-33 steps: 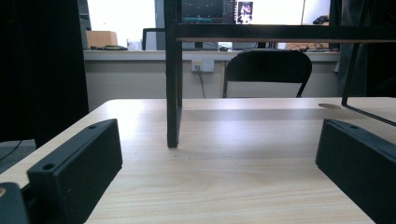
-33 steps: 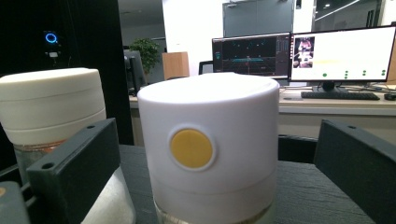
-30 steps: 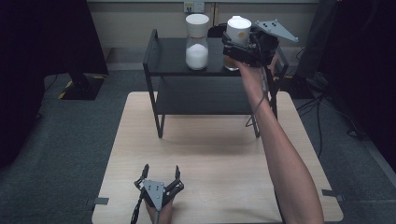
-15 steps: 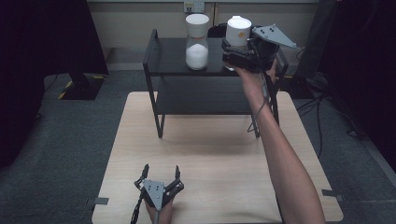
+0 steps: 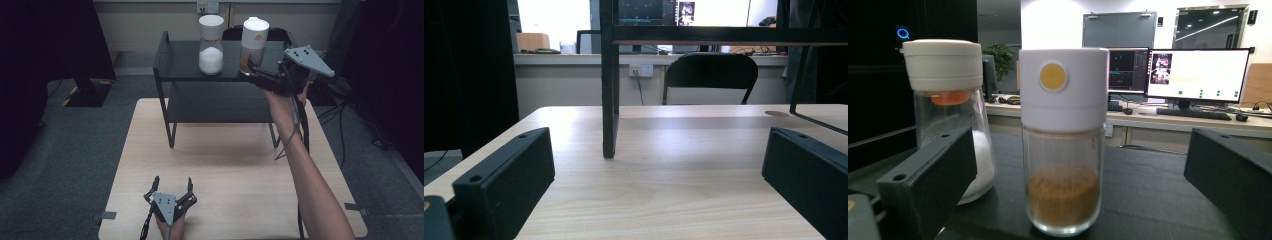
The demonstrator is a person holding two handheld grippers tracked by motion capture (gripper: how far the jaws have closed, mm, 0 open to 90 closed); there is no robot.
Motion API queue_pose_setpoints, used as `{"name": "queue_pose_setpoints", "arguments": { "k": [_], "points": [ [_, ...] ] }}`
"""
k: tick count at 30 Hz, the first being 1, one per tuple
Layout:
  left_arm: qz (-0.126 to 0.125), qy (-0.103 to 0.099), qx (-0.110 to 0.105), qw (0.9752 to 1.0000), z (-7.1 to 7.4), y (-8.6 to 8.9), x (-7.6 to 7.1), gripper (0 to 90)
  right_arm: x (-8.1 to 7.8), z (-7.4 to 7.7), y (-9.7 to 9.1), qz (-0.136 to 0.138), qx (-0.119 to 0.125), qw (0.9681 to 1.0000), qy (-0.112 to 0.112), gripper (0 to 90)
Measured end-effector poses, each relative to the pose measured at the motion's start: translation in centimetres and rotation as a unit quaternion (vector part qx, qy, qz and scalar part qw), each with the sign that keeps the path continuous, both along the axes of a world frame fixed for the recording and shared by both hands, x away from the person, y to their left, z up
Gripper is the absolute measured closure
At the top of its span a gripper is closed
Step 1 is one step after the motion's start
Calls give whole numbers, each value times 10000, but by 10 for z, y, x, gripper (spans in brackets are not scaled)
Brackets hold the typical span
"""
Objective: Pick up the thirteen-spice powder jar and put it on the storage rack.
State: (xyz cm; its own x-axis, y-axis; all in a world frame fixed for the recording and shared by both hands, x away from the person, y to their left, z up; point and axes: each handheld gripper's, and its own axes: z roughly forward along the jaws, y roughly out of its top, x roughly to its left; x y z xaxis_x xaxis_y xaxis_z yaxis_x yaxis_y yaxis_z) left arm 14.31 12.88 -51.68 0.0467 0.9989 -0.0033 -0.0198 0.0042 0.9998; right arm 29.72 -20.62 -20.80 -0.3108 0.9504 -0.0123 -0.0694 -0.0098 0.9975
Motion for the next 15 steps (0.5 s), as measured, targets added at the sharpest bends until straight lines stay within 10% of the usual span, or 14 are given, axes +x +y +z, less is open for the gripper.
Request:
{"name": "queue_pose_setpoints", "arguments": {
  "k": [15],
  "points": [
    [7,0,1,10000,0,0,0,0,-37,-41,-24,68,147,9998,-89,0]
  ]
}}
